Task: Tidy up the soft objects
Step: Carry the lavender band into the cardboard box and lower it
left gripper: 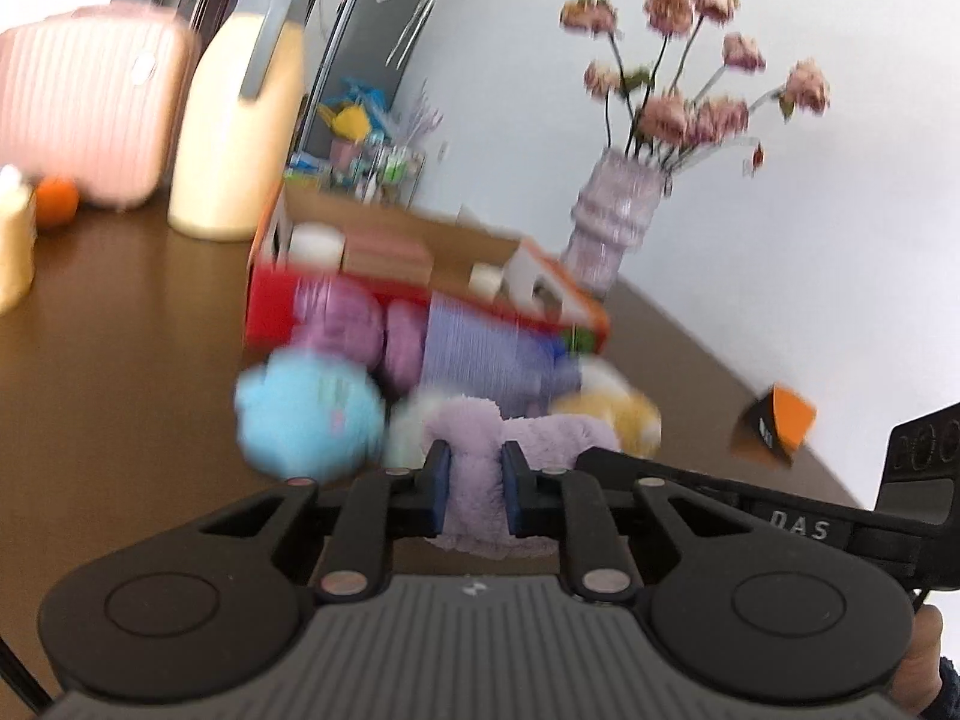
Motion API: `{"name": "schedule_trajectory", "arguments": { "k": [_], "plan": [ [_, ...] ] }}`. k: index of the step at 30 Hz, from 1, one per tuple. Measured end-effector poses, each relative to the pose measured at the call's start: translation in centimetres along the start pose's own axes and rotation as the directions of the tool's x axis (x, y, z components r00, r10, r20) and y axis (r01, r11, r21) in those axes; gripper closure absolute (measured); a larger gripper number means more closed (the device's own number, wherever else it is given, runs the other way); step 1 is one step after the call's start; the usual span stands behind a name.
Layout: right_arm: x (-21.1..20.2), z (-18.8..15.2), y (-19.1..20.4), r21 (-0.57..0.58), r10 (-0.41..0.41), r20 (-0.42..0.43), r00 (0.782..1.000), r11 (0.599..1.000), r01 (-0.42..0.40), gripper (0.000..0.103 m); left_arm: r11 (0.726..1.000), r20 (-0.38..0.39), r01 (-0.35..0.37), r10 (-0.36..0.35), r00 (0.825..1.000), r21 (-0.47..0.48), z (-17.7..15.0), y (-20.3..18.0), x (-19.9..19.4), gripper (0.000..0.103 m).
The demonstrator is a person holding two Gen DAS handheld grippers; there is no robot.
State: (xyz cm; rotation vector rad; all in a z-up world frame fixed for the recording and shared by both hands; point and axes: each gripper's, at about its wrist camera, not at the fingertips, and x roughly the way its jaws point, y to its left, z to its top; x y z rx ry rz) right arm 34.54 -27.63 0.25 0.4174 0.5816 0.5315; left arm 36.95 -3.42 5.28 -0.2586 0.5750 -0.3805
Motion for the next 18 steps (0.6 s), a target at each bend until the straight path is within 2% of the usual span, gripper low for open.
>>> {"name": "schedule_trajectory", "arguments": {
  "k": [4, 7, 9, 12, 13, 15, 18],
  "plan": [
    [0.9, 5.2, 0.7, -0.066, 0.027, 0.069, 0.997, 0.998, -0.023, 0.083, 0.999, 0.045, 0.027, -0.026, 0.999, -0.025, 6.6, 1.4, 3.3, 0.085],
    [3.1, 10.4, 0.6, -0.122, 0.037, 0.106, 0.994, 0.992, -0.024, 0.083, 0.999, 0.032, -0.003, 0.004, 0.999, -0.037, 11.0, 2.8, 7.2, 0.085],
    [6.1, 14.3, -0.2, -0.118, 0.025, 0.084, 0.996, 0.993, -0.015, 0.083, 0.998, 0.007, -0.041, 0.042, 0.999, -0.045, 13.2, 3.9, 10.0, 0.085],
    [11.3, 18.8, -1.8, -0.075, 0.008, 0.001, 1.000, 0.997, -0.007, 0.083, 0.994, -0.094, -0.085, 0.078, 0.993, -0.074, 16.2, 5.4, 15.4, 0.085],
    [13.0, 19.9, -2.3, -0.075, -0.006, -0.028, 1.000, 0.997, 0.004, 0.083, 0.994, -0.118, -0.096, 0.089, 0.989, -0.057, 17.2, 5.3, 17.2, 0.085],
    [16.2, 21.9, -3.2, -0.084, -0.059, -0.058, 0.997, 0.995, 0.054, 0.083, 0.995, -0.154, -0.091, 0.083, 0.985, -0.047, 18.6, 5.1, 20.5, 0.085],
    [18.9, 24.1, -4.4, -0.142, -0.157, -0.059, 0.986, 0.979, 0.147, 0.083, 0.994, -0.201, -0.068, 0.049, 0.978, -0.090, 20.1, 4.3, 25.4, 0.085]
  ]
}}
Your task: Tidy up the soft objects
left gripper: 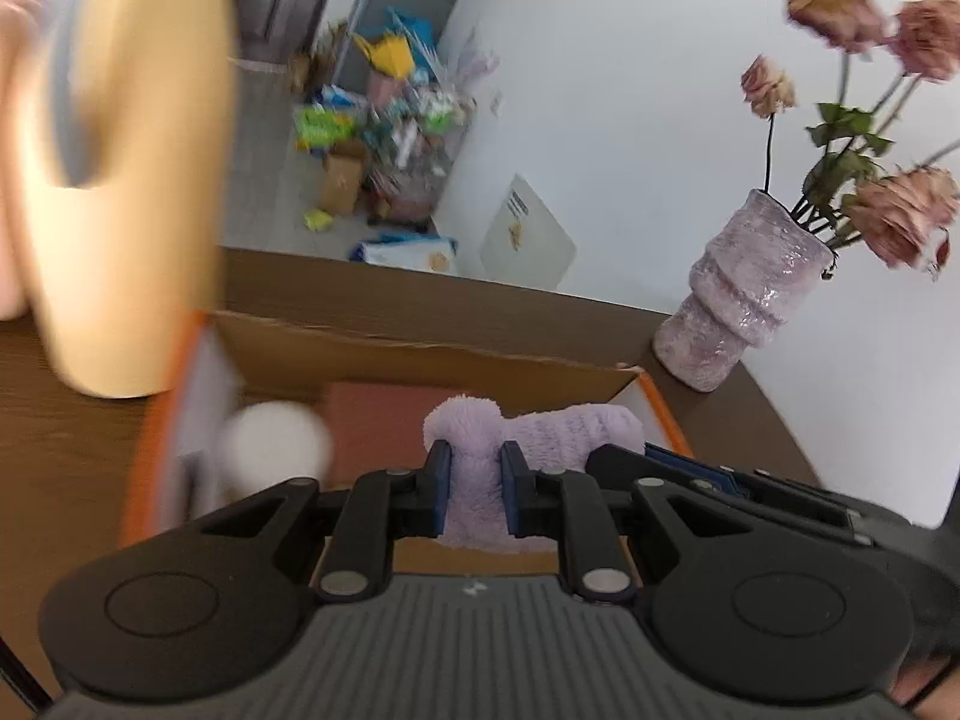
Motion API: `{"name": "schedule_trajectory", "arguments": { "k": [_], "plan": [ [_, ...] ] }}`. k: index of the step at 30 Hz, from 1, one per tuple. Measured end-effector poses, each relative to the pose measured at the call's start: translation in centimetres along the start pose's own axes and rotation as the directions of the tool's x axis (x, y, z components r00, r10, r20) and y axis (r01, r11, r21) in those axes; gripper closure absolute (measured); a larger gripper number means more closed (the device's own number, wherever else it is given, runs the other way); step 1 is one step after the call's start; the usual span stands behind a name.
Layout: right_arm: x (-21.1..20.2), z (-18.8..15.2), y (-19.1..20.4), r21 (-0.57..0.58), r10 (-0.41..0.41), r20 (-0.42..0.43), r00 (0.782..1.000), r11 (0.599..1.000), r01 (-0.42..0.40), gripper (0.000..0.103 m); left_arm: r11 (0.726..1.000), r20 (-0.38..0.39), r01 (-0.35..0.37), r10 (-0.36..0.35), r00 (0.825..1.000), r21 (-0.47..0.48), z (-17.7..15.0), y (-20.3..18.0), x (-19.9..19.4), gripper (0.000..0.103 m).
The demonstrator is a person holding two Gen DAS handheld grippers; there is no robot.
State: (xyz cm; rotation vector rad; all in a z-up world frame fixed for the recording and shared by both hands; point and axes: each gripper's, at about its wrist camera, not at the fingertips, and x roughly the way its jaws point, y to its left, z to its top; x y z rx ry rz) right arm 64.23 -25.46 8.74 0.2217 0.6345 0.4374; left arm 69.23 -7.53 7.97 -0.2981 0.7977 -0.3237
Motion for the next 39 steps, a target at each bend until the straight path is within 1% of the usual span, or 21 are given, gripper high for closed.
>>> {"name": "schedule_trajectory", "arguments": {
  "k": [2, 4, 6, 9, 11, 13, 14, 16, 17, 18, 20, 21, 22, 24, 27, 29, 32, 33, 36, 38, 39],
  "plan": [
    [1.1, 1.3, -1.4, -0.010, -0.065, -0.002, 0.998, 0.998, 0.065, 0.083, 1.000, -0.013, 0.024, -0.024, 1.000, -0.013, 0.8, -1.4, 2.6, 0.086],
    [1.5, 2.5, -3.1, -0.011, -0.120, -0.004, 0.993, 0.993, 0.120, 0.083, 1.000, -0.025, 0.023, -0.022, 0.999, 0.012, 1.2, -2.9, 4.9, 0.086],
    [1.8, 3.4, -5.0, 0.000, -0.163, -0.004, 0.987, 0.987, 0.163, 0.083, 0.999, -0.043, 0.002, 0.000, 0.999, 0.034, 1.3, -3.6, 7.3, 0.086],
    [3.4, 4.2, -7.2, -0.010, -0.196, -0.027, 0.980, 0.981, 0.196, 0.083, 0.999, -0.086, -0.032, 0.032, 0.996, 0.007, 1.3, -2.8, 10.0, 0.086],
    [5.0, 4.2, -8.3, -0.014, -0.210, -0.054, 0.976, 0.978, 0.210, 0.083, 0.998, -0.096, -0.058, 0.059, 0.994, 0.009, 1.1, -2.1, 10.8, 0.085],
    [6.5, 4.0, -9.0, -0.008, -0.192, -0.089, 0.977, 0.981, 0.192, 0.083, 0.996, -0.096, -0.083, 0.085, 0.992, 0.024, 0.8, -1.7, 10.9, 0.084],
    [7.3, 3.9, -9.4, 0.007, -0.172, -0.108, 0.979, 0.985, 0.174, 0.083, 0.996, -0.097, -0.081, 0.084, 0.992, 0.032, 0.8, -1.4, 10.8, 0.083],
    [8.4, 3.5, -9.9, 0.028, -0.133, -0.149, 0.980, 0.990, 0.139, 0.081, 0.995, -0.111, -0.088, 0.093, 0.989, 0.050, 0.9, -1.3, 10.4, 0.074],
    [9.0, 3.2, -9.9, 0.017, -0.135, -0.168, 0.976, 0.990, 0.140, 0.078, 0.994, -0.107, -0.093, 0.099, 0.989, 0.059, 1.0, -1.4, 9.9, 0.073],
    [9.3, 2.8, -9.8, -0.003, -0.154, -0.178, 0.972, 0.988, 0.156, 0.079, 0.993, -0.097, -0.099, 0.105, 0.990, 0.070, 1.1, -1.5, 9.3, 0.072],
    [9.9, 2.3, -9.8, -0.033, -0.193, -0.194, 0.962, 0.981, 0.190, 0.075, 0.989, -0.065, -0.113, 0.120, 0.991, 0.097, 1.4, -2.0, 7.4, 0.069],
    [9.9, 2.3, -9.8, -0.028, -0.192, -0.196, 0.962, 0.981, 0.190, 0.070, 0.987, -0.052, -0.115, 0.122, 0.991, 0.108, 1.6, -2.1, 6.5, 0.065],
    [9.6, 2.4, -9.7, -0.017, -0.191, -0.194, 0.962, 0.981, 0.191, 0.060, 0.985, -0.035, -0.123, 0.128, 0.991, 0.125, 1.7, -2.1, 5.0, 0.061],
    [8.3, 3.0, -9.3, -0.012, -0.204, -0.175, 0.963, 0.979, 0.206, 0.049, 0.973, 0.005, -0.156, 0.158, 0.987, 0.168, 2.0, -2.4, 2.5, 0.056],
    [4.2, 4.3, -8.0, -0.034, -0.230, -0.103, 0.968, 0.973, 0.228, 0.048, 0.945, 0.080, -0.239, 0.227, 0.971, 0.223, 1.8, -2.5, -2.0, 0.049],
    [1.5, 5.2, -7.2, -0.046, -0.237, -0.072, 0.969, 0.971, 0.234, 0.047, 0.926, 0.115, -0.289, 0.268, 0.956, 0.241, 1.5, -2.2, -5.2, 0.048],
    [-3.4, 6.0, -5.4, -0.073, -0.252, -0.032, 0.967, 0.966, 0.250, 0.039, 0.907, 0.163, -0.340, 0.307, 0.938, 0.248, 0.5, -1.8, -9.6, 0.043],
    [-4.7, 6.0, -4.7, -0.087, -0.258, -0.018, 0.966, 0.963, 0.256, 0.037, 0.905, 0.179, -0.350, 0.313, 0.933, 0.241, 0.1, -1.7, -11.1, 0.042],
    [-8.6, 5.7, -2.8, -0.113, -0.276, 0.020, 0.961, 0.954, 0.276, 0.036, 0.909, 0.215, -0.357, 0.313, 0.925, 0.214, -1.1, -1.8, -14.6, 0.038],
    [-10.9, 5.2, -1.4, -0.113, -0.271, 0.043, 0.962, 0.955, 0.274, 0.036, 0.902, 0.258, -0.375, 0.318, 0.912, 0.212, -2.4, -1.9, -16.7, 0.035],
    [-11.8, 4.9, -0.7, -0.115, -0.267, 0.052, 0.962, 0.956, 0.271, 0.035, 0.899, 0.292, -0.384, 0.316, 0.903, 0.213, -3.3, -1.9, -17.6, 0.029]
  ]
}}
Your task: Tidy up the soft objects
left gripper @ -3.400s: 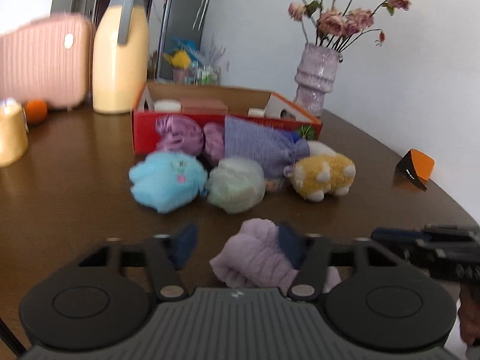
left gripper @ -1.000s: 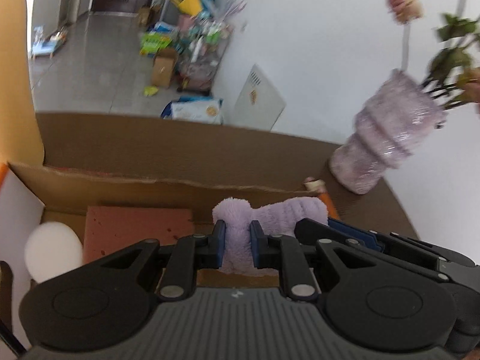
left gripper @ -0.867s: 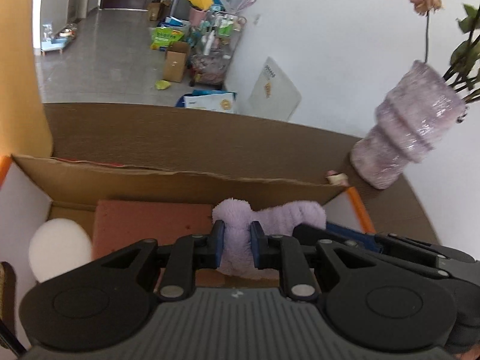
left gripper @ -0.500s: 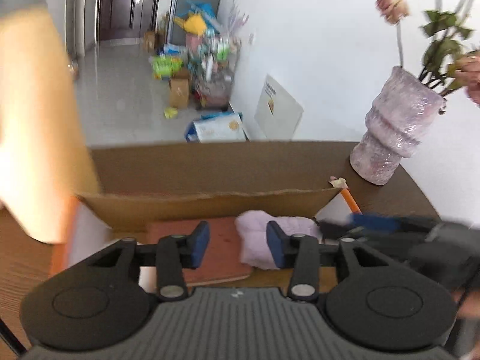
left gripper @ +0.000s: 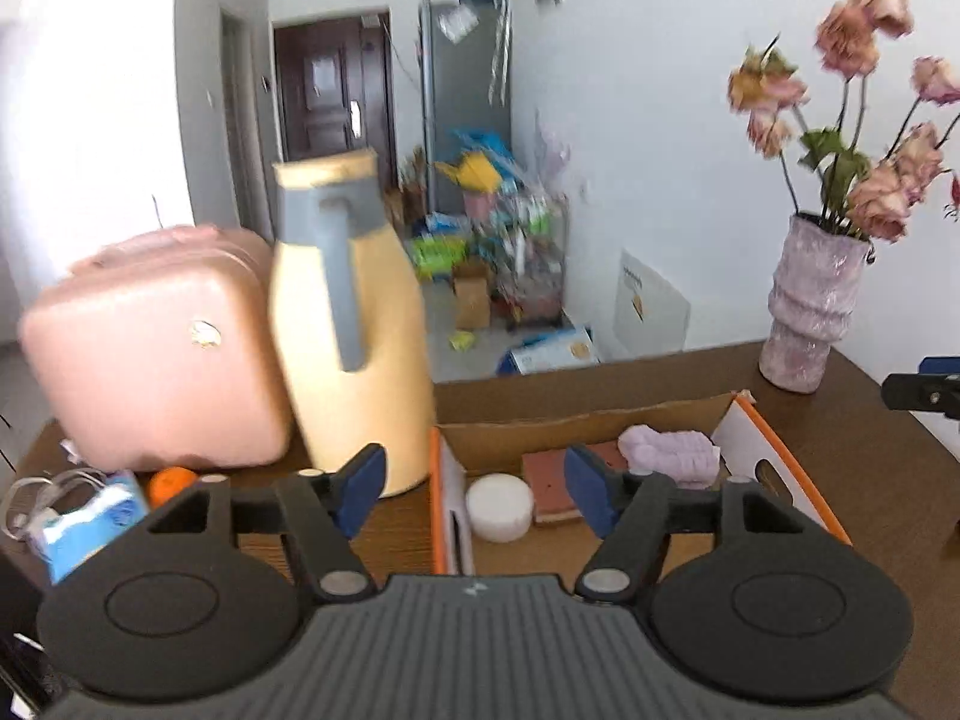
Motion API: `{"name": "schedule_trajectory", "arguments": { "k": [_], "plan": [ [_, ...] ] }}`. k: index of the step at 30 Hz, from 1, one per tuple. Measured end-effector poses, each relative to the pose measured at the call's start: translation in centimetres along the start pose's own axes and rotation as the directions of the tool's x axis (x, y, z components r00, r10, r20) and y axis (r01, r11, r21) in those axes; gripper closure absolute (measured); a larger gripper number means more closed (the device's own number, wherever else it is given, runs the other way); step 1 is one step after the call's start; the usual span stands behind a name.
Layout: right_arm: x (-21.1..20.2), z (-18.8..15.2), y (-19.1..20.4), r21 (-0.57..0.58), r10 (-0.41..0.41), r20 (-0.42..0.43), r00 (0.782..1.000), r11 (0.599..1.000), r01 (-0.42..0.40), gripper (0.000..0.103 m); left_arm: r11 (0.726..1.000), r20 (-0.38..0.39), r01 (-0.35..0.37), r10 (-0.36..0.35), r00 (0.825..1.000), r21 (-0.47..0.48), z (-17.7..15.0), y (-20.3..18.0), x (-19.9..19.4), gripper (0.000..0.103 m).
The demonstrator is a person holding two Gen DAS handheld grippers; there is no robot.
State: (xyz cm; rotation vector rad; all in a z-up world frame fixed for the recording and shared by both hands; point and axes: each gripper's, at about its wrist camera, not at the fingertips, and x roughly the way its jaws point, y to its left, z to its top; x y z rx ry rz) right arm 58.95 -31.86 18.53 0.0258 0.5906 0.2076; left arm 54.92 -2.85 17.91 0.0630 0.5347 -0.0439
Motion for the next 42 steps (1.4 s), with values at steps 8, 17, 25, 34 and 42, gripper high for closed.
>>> {"name": "schedule_trajectory", "arguments": {
  "k": [8, 17, 25, 34, 42],
  "plan": [
    [-8.3, -6.3, 2.7, -0.035, -0.017, 0.201, 0.979, 0.999, 0.025, 0.022, 0.994, 0.206, -0.099, 0.107, 0.973, -0.047, -11.0, 1.4, -8.1, 0.023],
    [-17.7, -20.4, 5.2, -0.048, 0.006, 0.380, 0.925, 0.999, 0.013, 0.012, 0.990, 0.322, -0.129, 0.139, 0.936, -0.053, -24.2, 0.5, -19.8, 0.011],
    [-24.0, -33.1, 7.1, 0.003, -0.022, 0.394, 0.919, 1.000, 0.023, 0.011, 0.996, 0.294, -0.079, 0.088, 0.952, -0.043, -32.4, -1.0, -26.0, 0.007],
    [-26.1, -38.6, 8.0, 0.032, 0.004, 0.339, 0.941, 0.999, -0.016, 0.011, 0.998, 0.262, -0.070, 0.070, 0.962, -0.012, -33.6, -2.2, -25.3, 0.005],
    [-23.5, -37.5, 8.2, 0.011, 0.017, 0.304, 0.953, 1.000, -0.021, 0.011, 0.998, 0.209, -0.057, 0.061, 0.976, -0.025, -32.3, -1.5, -21.3, 0.005]
  ]
}}
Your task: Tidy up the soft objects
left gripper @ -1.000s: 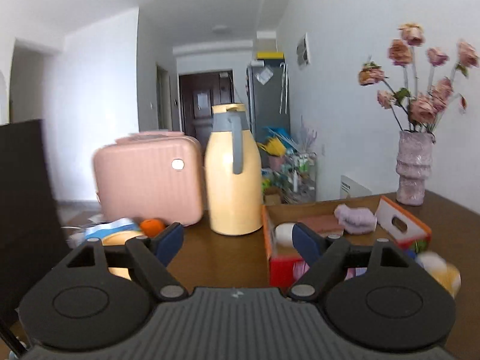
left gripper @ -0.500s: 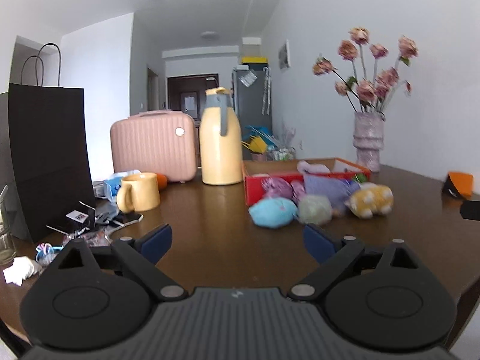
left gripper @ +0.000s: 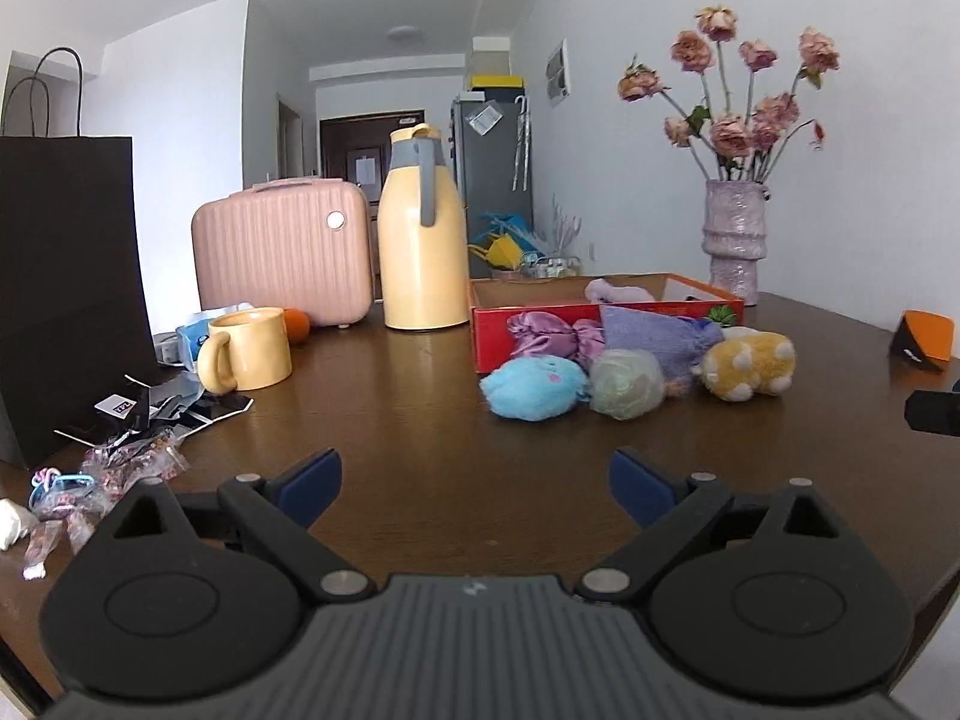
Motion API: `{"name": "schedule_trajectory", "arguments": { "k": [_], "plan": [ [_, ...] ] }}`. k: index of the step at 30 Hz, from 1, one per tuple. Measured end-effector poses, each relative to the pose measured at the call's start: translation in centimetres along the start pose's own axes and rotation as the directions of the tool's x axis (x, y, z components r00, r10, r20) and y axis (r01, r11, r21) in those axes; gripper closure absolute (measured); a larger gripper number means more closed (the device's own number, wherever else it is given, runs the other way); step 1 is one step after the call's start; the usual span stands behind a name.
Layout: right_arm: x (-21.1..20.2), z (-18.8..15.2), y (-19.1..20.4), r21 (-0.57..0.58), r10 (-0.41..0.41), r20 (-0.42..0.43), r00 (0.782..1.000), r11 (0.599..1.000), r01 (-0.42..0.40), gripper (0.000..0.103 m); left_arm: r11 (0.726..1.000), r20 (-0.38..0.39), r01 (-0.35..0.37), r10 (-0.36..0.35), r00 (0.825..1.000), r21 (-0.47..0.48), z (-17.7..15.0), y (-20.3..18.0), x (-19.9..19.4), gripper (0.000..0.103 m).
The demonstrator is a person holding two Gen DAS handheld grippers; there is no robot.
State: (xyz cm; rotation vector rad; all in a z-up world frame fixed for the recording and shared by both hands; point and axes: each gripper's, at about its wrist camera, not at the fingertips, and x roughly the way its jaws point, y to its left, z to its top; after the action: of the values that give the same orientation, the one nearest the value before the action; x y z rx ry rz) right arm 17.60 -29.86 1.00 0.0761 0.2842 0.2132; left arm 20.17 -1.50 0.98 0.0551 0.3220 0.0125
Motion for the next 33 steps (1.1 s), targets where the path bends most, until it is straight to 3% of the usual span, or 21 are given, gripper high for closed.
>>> {"name": "schedule_trajectory", "arguments": {
  "k": [7, 10, 12, 14, 16, 18, 20, 21, 22, 24, 27, 30, 33],
  "plan": [
    [4.0, 2.0, 0.5, 0.004, 0.019, -0.033, 0.999, 1.000, -0.019, 0.013, 0.998, -0.045, 0.005, -0.008, 0.999, -0.059, 2.3, 2.1, 5.3, 0.005],
    [6.8, 3.2, 1.5, -0.016, 0.047, -0.065, 0.997, 0.999, -0.048, 0.028, 0.997, -0.078, 0.009, -0.015, 0.997, -0.082, 3.4, 3.0, 8.3, 0.005],
    [8.9, 4.0, 2.4, -0.016, 0.088, -0.081, 0.993, 0.996, -0.089, 0.033, 0.996, -0.107, 0.015, -0.025, 0.994, -0.086, 4.1, 3.5, 10.5, 0.006],
    [11.3, 4.7, 3.1, 0.006, 0.133, -0.110, 0.985, 0.991, -0.133, 0.041, 0.996, -0.133, 0.018, -0.029, 0.991, -0.084, 4.9, 4.0, 12.6, 0.011],
    [14.2, 5.6, 4.0, 0.023, 0.173, -0.139, 0.975, 0.985, -0.171, 0.049, 0.993, -0.172, 0.045, -0.064, 0.983, -0.114, 5.6, 4.5, 14.7, 0.024],
    [17.2, 6.8, 4.9, 0.040, 0.214, -0.160, 0.964, 0.977, -0.210, 0.050, 0.976, -0.203, 0.116, -0.154, 0.967, -0.185, 6.4, 5.1, 17.1, 0.028],
    [20.1, 7.9, 5.7, 0.040, 0.241, -0.184, 0.953, 0.971, -0.237, 0.052, 0.941, -0.260, 0.189, -0.264, 0.929, -0.282, 6.6, 5.4, 20.1, 0.030],
    [22.0, 8.5, 6.2, 0.032, 0.246, -0.216, 0.945, 0.969, -0.245, 0.052, 0.923, -0.287, 0.206, -0.304, 0.909, -0.324, 6.6, 5.5, 21.5, 0.038],
    [23.6, 8.9, 6.6, 0.024, 0.255, -0.232, 0.939, 0.966, -0.257, 0.055, 0.912, -0.313, 0.202, -0.320, 0.894, -0.356, 6.4, 5.5, 22.8, 0.048],
    [27.4, 9.3, 7.3, 0.014, 0.267, -0.297, 0.917, 0.961, -0.275, 0.057, 0.901, -0.348, 0.188, -0.333, 0.876, -0.391, 6.1, 5.5, 24.7, 0.054],
    [31.2, 9.3, 7.8, 0.008, 0.249, -0.360, 0.899, 0.964, -0.264, 0.058, 0.859, -0.352, 0.206, -0.395, 0.849, -0.468, 5.3, 6.5, 25.7, 0.059],
    [33.3, 8.8, 7.4, 0.048, 0.265, -0.412, 0.872, 0.962, -0.270, 0.059, 0.841, -0.340, 0.230, -0.427, 0.837, -0.490, 5.1, 7.0, 25.9, 0.076],
    [34.8, 7.8, 7.0, 0.109, 0.311, -0.451, 0.837, 0.949, -0.294, 0.063, 0.845, -0.326, 0.241, -0.425, 0.845, -0.477, 5.1, 6.9, 25.7, 0.085]
  ]
}}
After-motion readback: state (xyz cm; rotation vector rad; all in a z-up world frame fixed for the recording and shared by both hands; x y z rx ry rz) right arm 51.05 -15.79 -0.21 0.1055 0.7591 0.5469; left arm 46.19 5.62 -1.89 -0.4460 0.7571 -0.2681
